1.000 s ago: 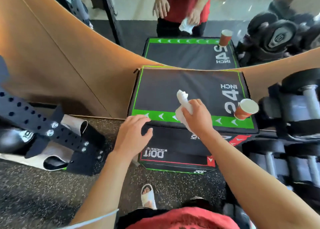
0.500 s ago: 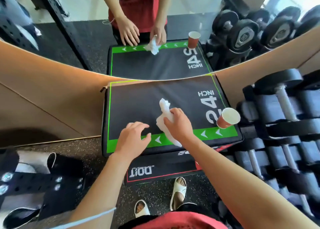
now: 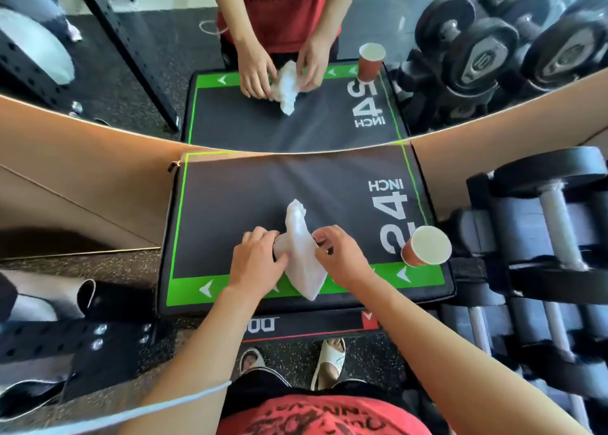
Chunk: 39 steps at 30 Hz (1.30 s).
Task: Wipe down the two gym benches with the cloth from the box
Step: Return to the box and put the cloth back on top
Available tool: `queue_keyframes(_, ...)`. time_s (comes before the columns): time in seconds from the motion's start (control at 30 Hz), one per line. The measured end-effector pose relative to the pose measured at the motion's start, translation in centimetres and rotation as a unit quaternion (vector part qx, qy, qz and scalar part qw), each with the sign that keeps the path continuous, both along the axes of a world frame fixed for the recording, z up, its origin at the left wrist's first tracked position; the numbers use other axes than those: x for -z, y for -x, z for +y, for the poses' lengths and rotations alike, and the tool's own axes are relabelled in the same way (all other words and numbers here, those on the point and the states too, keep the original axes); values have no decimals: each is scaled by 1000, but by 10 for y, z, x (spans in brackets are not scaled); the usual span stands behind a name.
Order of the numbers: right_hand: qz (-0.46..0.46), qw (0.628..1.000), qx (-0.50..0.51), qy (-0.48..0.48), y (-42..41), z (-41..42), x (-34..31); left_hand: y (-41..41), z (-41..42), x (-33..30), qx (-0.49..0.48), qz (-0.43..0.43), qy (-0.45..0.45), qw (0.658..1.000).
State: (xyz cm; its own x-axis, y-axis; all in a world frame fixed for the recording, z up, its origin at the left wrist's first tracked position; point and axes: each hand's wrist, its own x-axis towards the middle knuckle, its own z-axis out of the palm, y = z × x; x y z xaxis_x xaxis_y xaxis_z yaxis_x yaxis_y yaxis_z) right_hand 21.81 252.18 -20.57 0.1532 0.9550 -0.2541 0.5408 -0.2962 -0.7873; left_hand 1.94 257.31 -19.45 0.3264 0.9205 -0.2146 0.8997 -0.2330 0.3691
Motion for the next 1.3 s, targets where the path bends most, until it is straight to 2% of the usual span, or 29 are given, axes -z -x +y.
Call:
queue_keyframes(0.17,-46,999,-7,2,12,4,0,-4,8,5,-11,-24,6,1000)
queue_keyframes(0.37,-89,993,41,62,43,14,-6,15,12,2,-36,-79,24,996)
queue_keyframes(0.47,-63,990,84,93,52,20,-11,36,17,-2,-69,-102,28,992)
queue_keyframes(0.57,-29,986,145,78,50,22,-18,59,25,-6,-97,-126,15,987)
queue_keyframes(0.7,-31,986,148,64,41,10,-15,72,35,-7,-82,-159,17,984)
queue_keyframes(0.8,-26,984,132,115,41,1,-7,75,42,-3,-85,-127,51,987)
queue_keyframes(0.9,-57,986,139,77,43,6,-6,83,45,0,-106,-95,53,988)
queue_keyframes(1.03,-87,992,36,84,60,26,-14,91,45,-1,-125,-52,51,989)
queue_keyframes(1.1,-85,990,22,109,68,37,-17,91,43,-3,-122,-34,49,991)
queue_keyframes(1.2,-56,987,48,142,73,51,-20,90,36,-9,-78,-24,5,997)
queue_keyframes(1.3,-38,991,49,122,71,59,-22,90,31,-10,-9,-45,-47,998)
